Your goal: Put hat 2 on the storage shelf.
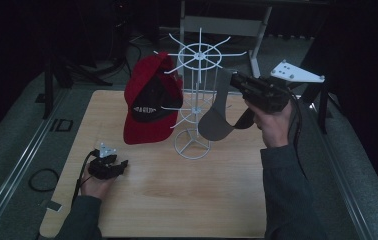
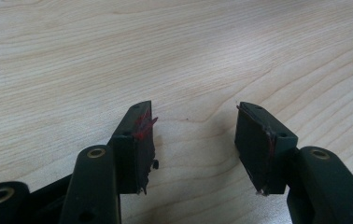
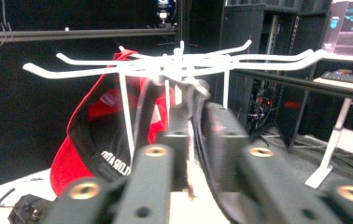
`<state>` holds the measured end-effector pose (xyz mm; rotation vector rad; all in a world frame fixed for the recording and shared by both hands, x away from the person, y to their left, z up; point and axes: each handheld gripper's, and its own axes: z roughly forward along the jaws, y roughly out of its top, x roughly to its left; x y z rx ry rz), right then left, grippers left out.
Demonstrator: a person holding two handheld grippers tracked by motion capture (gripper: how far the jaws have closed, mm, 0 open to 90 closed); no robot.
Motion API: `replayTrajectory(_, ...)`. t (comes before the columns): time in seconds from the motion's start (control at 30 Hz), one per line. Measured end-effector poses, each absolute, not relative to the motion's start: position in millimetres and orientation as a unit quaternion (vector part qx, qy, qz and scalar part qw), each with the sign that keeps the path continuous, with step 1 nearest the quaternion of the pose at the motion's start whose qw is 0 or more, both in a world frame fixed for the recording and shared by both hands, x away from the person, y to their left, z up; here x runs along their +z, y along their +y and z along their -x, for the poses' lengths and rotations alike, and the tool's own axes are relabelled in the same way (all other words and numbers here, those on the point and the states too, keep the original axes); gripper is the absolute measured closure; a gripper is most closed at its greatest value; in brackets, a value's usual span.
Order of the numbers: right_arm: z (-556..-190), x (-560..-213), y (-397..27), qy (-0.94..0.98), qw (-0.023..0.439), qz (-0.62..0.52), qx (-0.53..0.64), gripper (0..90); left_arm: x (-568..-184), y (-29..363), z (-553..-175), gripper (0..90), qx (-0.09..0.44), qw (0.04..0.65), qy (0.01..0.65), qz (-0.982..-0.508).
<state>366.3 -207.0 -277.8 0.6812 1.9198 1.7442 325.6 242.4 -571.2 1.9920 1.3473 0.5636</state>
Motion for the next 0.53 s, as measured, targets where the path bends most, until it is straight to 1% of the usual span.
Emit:
replayTrajectory(0.03, -367, -280, -210, 0.692, 0.224, -0.254, 0.638, 66.0, -571, 243, -326, 47.4, 0.215, 0.329, 0.514, -0.762)
replayTrajectory(0.1, -367, -283, -213, 0.688, 0.222, -0.262, 0.639, 61.2, -571, 243, -326, 47.4, 0.215, 0.329, 0.515, -0.762)
replayTrajectory(0.27, -368, -290, -224, 0.679, 0.226, -0.284, 0.638, 52.5, -571, 242, -326, 47.4, 0.215, 0.330, 0.515, -0.762)
replayTrajectory(0.3, -368, -290, -224, 0.679, 0.226, -0.284, 0.638, 52.5, -571, 242, -326, 47.4, 0.215, 0.330, 0.515, -0.762)
replayTrajectory(0.37, -368, -293, -229, 0.673, 0.231, -0.291, 0.640, 48.7, -571, 242, -326, 47.3, 0.215, 0.330, 0.515, -0.761)
replayTrajectory(0.53, -366, -297, -238, 0.667, 0.243, -0.296, 0.639, 47.3, -571, 242, -326, 47.3, 0.215, 0.330, 0.515, -0.761)
